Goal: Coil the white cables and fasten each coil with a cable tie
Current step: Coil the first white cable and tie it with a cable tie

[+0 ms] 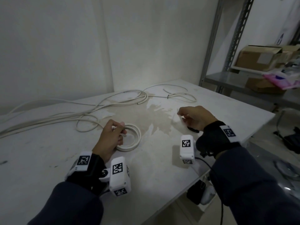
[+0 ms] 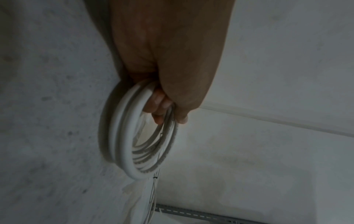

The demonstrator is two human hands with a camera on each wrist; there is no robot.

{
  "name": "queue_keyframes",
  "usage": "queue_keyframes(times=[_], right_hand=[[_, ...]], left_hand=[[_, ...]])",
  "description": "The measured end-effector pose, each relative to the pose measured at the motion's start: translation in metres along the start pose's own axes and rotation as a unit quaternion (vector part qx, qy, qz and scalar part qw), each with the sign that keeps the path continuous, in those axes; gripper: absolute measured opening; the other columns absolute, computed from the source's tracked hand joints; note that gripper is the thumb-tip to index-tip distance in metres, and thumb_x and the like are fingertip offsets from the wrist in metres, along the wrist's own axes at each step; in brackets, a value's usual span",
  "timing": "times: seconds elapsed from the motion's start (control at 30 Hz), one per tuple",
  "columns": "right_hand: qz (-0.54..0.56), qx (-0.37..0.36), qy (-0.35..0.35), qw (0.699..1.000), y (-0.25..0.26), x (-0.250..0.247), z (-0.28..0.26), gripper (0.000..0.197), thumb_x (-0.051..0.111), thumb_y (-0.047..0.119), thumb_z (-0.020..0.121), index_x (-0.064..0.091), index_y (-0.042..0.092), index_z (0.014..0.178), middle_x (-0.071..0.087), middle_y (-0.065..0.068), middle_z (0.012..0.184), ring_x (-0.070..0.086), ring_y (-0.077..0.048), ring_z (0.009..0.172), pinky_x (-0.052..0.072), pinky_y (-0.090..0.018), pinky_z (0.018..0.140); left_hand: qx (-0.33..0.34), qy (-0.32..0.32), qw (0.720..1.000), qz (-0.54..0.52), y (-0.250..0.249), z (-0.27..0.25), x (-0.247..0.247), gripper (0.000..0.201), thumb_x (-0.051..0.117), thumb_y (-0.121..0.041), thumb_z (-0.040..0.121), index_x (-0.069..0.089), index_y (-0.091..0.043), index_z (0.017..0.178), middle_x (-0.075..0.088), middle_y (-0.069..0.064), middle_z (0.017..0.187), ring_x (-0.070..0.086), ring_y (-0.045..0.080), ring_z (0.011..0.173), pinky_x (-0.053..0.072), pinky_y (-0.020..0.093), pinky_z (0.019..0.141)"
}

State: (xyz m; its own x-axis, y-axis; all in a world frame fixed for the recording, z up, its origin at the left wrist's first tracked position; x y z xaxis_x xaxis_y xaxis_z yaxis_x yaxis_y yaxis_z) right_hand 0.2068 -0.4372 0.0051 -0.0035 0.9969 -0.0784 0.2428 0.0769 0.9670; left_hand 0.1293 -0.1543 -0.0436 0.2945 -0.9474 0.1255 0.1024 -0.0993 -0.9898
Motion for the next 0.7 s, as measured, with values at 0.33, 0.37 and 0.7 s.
queue_keyframes(times=[0.33,0.37,0.7], right_hand=[[0.134,0.029,0.237,0.962,0.006,0.176,-0.064,0.014,0.058,-0.002,0.087,0.059,0.006,0.075,0.067,-0.007,0.079,0.061,-0.015,0.061,0.034,-0.014,0.04],[0.138,0.032,0.259,0.956,0.004,0.199,-0.073,0.015,0.059,-0.002,0.087,0.058,0.007,0.075,0.068,-0.008,0.079,0.063,-0.016,0.061,0.035,-0.014,0.04],[0.059,0.039,0.411,0.909,-0.017,0.353,-0.129,0.011,0.062,-0.001,0.083,0.067,0.007,0.087,0.067,-0.009,0.081,0.068,-0.014,0.064,0.044,-0.014,0.046]], left_hand=[[0.0,-0.04,0.998,0.056,-0.022,-0.034,-0.073,0.026,0.048,-0.02,0.1,0.041,-0.008,0.078,0.052,0.016,0.073,0.027,0.008,0.04,0.026,0.019,0.039],[0.004,-0.049,0.997,0.065,-0.026,-0.04,-0.091,0.024,0.048,-0.02,0.1,0.042,-0.007,0.08,0.052,0.016,0.073,0.027,0.009,0.041,0.027,0.019,0.039],[0.007,-0.173,0.981,0.082,-0.043,-0.08,-0.214,0.023,0.048,-0.02,0.1,0.04,-0.009,0.081,0.05,0.013,0.07,0.028,0.008,0.041,0.026,0.017,0.038]])
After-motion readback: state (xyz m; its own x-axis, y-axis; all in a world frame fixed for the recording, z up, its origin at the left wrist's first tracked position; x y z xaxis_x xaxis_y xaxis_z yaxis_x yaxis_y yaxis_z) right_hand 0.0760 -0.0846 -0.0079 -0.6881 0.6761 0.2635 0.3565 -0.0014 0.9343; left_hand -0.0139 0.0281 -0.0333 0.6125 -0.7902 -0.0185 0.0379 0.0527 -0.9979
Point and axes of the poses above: each hand's wrist, its own z-axis towards the middle knuckle, its own x-axis out of the palm, y = z × x, the point moved 8 cm from there along z, towards the middle knuckle
